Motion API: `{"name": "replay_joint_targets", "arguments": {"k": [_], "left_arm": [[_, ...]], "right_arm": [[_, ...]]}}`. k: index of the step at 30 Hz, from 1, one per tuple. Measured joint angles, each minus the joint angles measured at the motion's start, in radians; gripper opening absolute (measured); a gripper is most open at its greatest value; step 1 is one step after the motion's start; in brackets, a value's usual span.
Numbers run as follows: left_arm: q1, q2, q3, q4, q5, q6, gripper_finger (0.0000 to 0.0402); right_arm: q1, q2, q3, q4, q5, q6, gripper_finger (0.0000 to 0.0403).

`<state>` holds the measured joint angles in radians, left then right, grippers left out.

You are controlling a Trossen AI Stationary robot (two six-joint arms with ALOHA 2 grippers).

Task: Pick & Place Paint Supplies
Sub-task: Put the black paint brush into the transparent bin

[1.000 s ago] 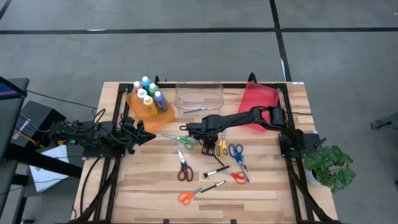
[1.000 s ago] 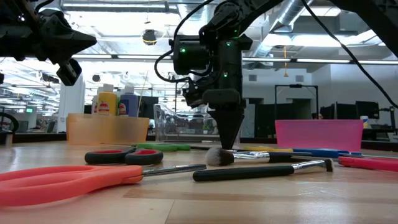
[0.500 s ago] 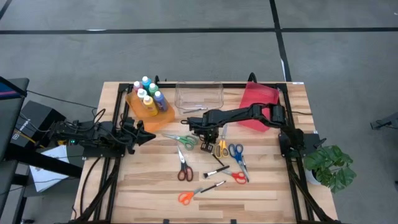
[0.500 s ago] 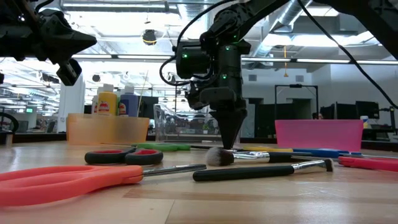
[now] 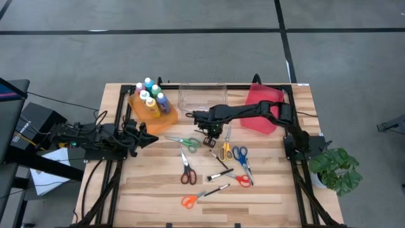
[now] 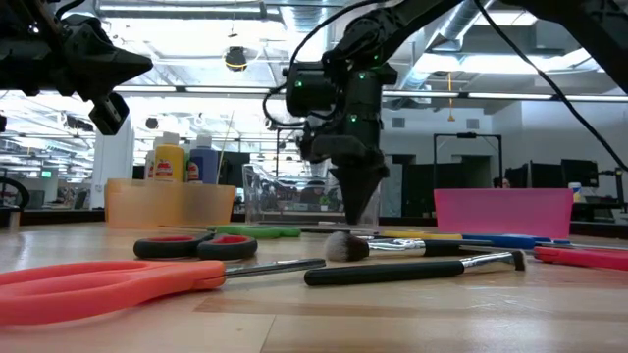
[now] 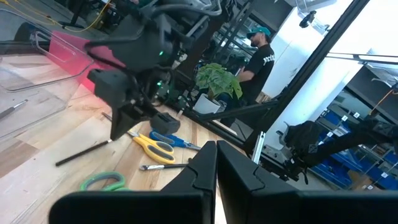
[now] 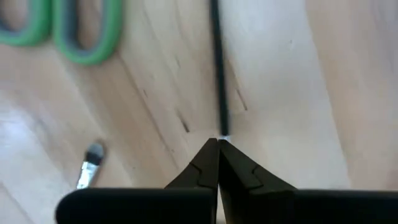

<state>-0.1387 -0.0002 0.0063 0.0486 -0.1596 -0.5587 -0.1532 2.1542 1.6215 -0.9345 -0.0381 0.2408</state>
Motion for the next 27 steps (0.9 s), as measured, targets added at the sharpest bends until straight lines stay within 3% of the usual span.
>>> {"name": "replay_joint_targets", "arguments": {"k": [14, 23, 27], "left_arm": [[0.000, 0.000, 0.000, 0.000, 0.000, 0.000, 0.0006], [0.000, 0.000, 0.000, 0.000, 0.000, 0.000, 0.0005], [0.000, 0.000, 0.000, 0.000, 0.000, 0.000, 0.0006]], "right_arm": [[-0.009, -0.053, 0.006, -0.029, -0.014, -0.056, 0.0009], [-0.044, 0.016, 0.005, -0.077, 0.070, -0.173, 0.0139], [-0.055, 0.041, 0.008, -0.081, 0.069, -0.173, 0.0167]]}}
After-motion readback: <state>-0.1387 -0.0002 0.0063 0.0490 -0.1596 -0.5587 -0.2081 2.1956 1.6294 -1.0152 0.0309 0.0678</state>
